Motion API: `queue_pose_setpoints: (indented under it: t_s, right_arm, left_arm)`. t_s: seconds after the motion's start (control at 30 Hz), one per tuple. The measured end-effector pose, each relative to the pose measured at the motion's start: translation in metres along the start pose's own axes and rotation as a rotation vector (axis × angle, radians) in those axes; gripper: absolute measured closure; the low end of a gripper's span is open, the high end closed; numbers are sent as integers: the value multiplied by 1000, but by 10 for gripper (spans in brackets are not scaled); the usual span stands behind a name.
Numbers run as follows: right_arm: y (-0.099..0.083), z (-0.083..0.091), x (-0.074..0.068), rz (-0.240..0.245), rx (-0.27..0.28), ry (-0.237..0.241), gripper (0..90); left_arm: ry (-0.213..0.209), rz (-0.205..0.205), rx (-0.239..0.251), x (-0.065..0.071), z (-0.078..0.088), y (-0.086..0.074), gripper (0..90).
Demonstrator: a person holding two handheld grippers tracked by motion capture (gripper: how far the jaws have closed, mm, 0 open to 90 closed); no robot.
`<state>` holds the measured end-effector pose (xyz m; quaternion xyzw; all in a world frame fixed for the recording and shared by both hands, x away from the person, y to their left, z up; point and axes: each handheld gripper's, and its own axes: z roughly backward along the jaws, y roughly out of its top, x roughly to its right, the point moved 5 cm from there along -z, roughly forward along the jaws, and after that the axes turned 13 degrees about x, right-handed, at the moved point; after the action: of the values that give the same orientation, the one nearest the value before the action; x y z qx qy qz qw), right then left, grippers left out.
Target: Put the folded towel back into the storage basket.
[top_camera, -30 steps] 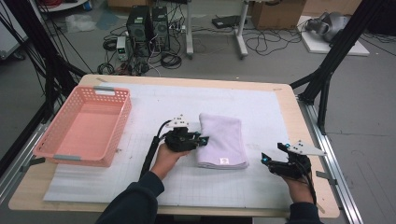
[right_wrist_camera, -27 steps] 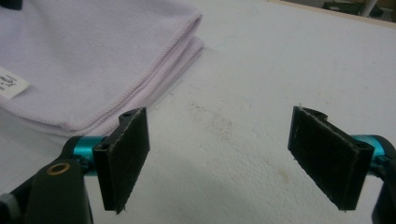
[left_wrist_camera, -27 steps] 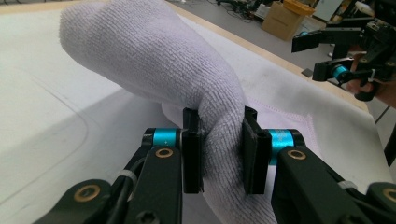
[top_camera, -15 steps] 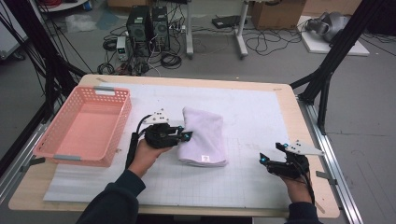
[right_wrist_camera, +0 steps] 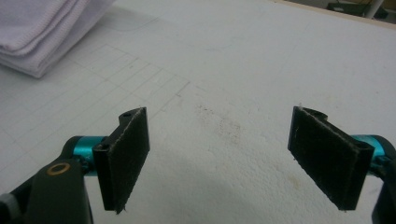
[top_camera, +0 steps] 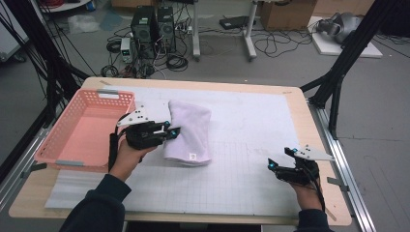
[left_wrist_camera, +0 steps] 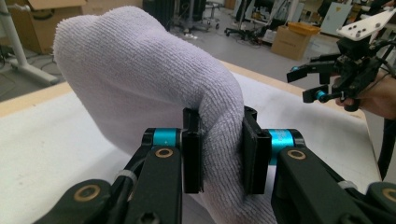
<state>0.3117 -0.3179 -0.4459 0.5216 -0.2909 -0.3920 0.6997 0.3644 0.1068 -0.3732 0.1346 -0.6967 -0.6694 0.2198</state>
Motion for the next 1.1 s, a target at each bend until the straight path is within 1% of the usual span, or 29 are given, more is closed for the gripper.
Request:
queue_pose_setpoints:
  t_s: [0.17, 0.23, 0.47, 0.7, 0.8, 0.97, 1.1]
  right_arm:
    - [0, -1, -1, 5, 1, 3, 197]
    - [0, -1, -1, 2, 0, 2, 197]
    - [0, -2, -1, 0, -1, 3, 197]
    - [0, -3, -2, 4, 0, 4, 197]
    - [1, -3, -2, 2, 0, 4, 197]
    - [0, -4, -2, 7, -1, 6, 197]
    - [0, -5, -3, 5, -7, 6, 197]
  left_arm:
    - [-6, -25, 31, -2, 9, 7, 735]
    - [-5, -35, 36, -3, 12, 10, 735]
    - [-3, -52, 70, -8, 27, 25, 735]
    - [-7, -75, 77, -17, 45, 39, 735]
    - [1, -86, 88, -21, 51, 46, 735]
    - [10, -89, 115, -27, 65, 55, 735]
    - [14, -94, 113, -32, 77, 60, 735]
